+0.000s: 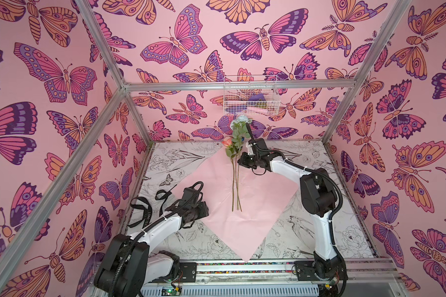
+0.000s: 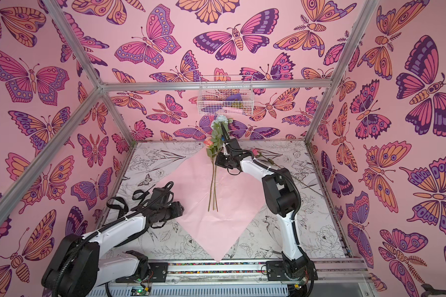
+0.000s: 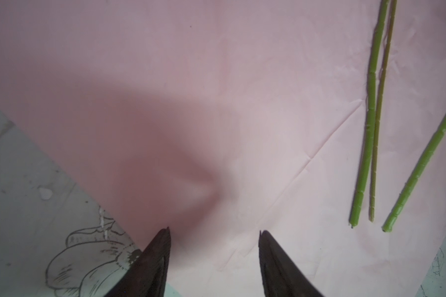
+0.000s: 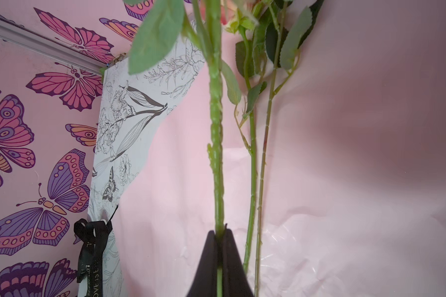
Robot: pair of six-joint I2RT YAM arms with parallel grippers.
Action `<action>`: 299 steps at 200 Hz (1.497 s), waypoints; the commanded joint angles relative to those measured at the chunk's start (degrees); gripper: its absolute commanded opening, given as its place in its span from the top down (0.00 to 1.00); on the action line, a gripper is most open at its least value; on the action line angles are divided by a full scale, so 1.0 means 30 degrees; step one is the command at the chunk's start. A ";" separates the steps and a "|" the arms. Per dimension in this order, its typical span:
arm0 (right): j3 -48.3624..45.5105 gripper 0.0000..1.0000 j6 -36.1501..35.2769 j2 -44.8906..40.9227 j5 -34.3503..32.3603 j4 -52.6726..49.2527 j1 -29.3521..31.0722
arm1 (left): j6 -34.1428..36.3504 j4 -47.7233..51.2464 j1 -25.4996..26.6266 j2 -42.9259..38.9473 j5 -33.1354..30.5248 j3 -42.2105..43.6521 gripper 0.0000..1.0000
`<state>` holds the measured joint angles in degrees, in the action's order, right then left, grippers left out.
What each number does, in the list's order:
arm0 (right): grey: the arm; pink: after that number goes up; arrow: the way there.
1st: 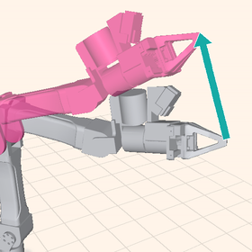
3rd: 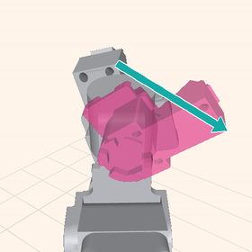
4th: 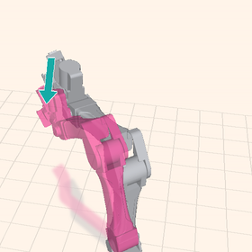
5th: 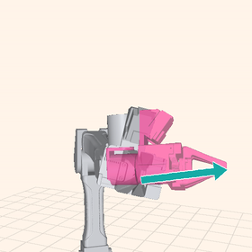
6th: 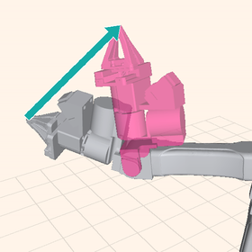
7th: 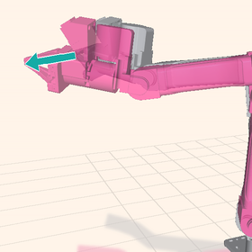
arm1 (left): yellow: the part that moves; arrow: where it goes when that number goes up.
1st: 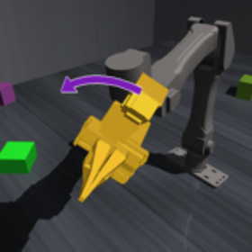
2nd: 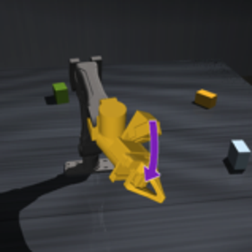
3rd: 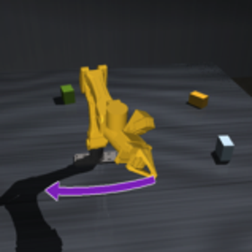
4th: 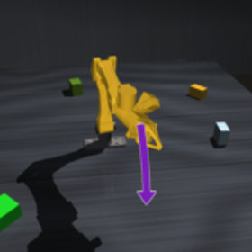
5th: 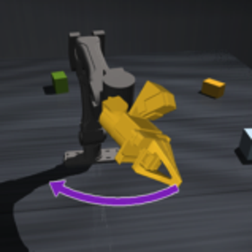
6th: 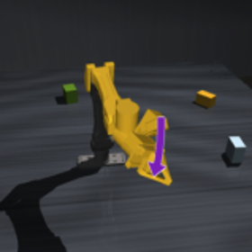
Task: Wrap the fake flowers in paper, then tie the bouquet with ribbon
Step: 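Lay the flower onto the bunch and open the right gripper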
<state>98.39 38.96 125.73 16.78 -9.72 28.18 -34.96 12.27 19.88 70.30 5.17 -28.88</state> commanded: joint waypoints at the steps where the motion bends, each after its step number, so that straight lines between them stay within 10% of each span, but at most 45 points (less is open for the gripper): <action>1: 0.1264 1.00 -0.0067 0.1127 0.0604 -0.0087 0.0156 | 0.0180 0.0369 -0.0150 0.0149 -0.0022 0.0102 0.42; 142: 0.1468 0.99 -0.0695 0.2416 0.0905 -0.2703 0.0189 | 0.0053 0.0411 -0.0152 -0.0275 -0.0009 0.0500 0.42; 299: -0.0801 0.55 -0.3767 -0.3653 -0.2345 -0.6107 -0.0674 | -0.0404 0.0656 -0.0152 -0.1408 0.0093 0.1331 0.42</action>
<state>98.28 33.43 122.39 15.25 -22.39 28.21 -35.90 12.49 19.84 66.83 5.17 -25.76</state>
